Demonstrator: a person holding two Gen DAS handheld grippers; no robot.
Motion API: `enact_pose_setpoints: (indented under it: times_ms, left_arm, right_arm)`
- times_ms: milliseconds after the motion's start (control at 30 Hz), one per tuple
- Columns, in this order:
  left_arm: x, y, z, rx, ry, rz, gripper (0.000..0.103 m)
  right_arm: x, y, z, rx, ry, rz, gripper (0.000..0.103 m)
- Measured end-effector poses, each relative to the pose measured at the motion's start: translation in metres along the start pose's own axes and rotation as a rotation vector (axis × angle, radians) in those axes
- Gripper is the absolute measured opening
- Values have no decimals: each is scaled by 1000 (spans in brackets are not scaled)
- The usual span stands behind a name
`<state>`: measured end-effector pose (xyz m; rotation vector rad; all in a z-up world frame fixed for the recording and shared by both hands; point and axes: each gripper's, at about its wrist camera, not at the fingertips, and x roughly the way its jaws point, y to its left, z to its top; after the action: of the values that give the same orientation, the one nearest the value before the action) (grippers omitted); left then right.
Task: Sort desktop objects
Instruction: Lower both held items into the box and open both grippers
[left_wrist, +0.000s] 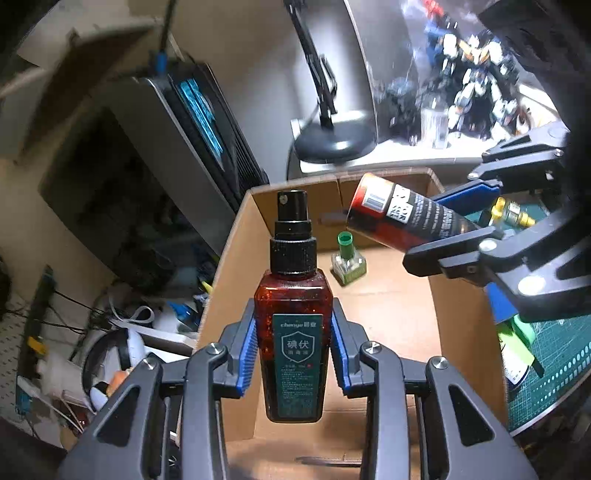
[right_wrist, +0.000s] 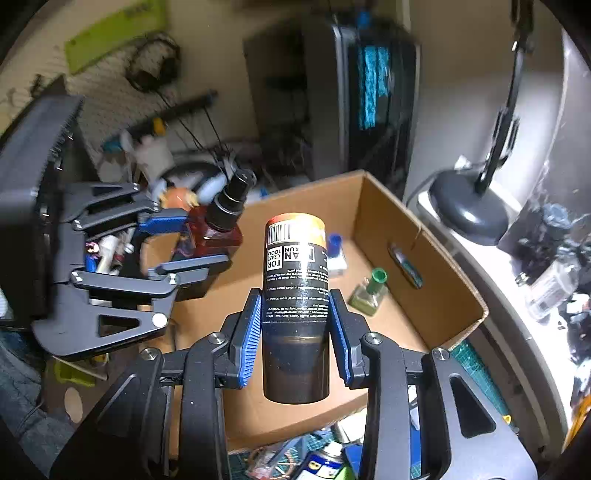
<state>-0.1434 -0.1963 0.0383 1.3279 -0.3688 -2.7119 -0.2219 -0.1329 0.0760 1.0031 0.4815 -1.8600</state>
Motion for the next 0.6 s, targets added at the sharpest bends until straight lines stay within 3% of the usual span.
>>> enact_pose_setpoints:
  times_ms: [200, 367, 600]
  left_arm:
    - [36, -3, 10, 62, 105, 13, 35]
    - [60, -7, 22, 122, 168, 73, 35]
    - [100, -2, 29, 144, 261, 43, 35]
  right_arm:
    - [57, -37, 21, 83, 196, 39, 33]
    - [101, -63, 22, 133, 337, 42, 33]
    - [122, -87, 9, 156, 397, 43, 33]
